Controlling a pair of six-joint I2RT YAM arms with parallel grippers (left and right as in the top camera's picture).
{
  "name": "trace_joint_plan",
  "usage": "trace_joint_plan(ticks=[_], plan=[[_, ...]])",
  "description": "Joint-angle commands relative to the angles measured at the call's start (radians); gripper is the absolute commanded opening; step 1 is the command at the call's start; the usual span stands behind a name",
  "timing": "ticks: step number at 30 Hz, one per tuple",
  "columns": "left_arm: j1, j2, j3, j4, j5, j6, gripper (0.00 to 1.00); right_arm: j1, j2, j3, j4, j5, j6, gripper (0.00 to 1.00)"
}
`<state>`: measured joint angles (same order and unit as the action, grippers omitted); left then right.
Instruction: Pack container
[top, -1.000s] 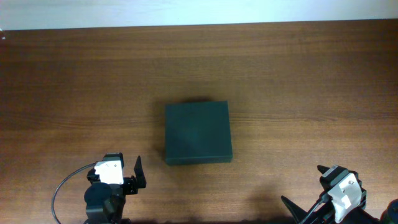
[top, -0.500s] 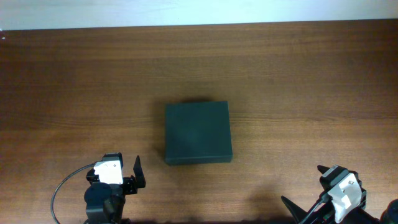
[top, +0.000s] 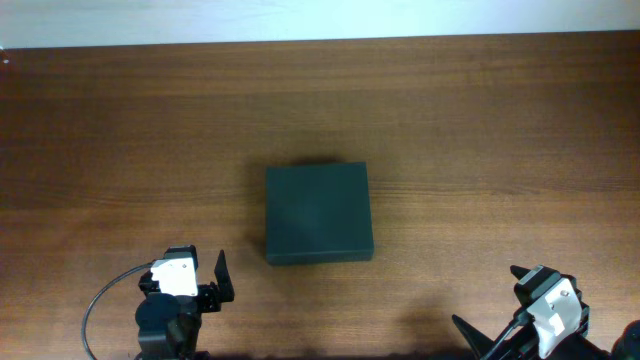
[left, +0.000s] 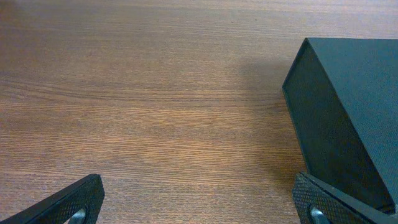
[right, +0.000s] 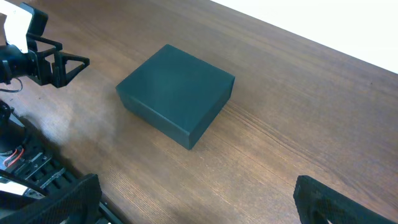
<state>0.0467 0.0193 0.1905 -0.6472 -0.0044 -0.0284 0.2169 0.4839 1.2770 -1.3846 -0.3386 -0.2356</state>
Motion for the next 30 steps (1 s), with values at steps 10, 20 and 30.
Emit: trace_joint_plan(ticks=[10,20,30], plan=[[0.005,-0.013,-0.011,0.003,0.0,-0.017,0.99,0.002,-0.182,-0.402,0.387,0.171,0.007,0.99],[0.005,-0.013,-0.011,0.003,0.0,-0.017,0.99,-0.102,-0.436,-0.925,0.695,0.152,0.008,0.99],[0.005,-0.013,-0.011,0.003,0.0,-0.017,0.99,-0.154,-0.48,-1.06,0.702,0.137,0.008,0.99]])
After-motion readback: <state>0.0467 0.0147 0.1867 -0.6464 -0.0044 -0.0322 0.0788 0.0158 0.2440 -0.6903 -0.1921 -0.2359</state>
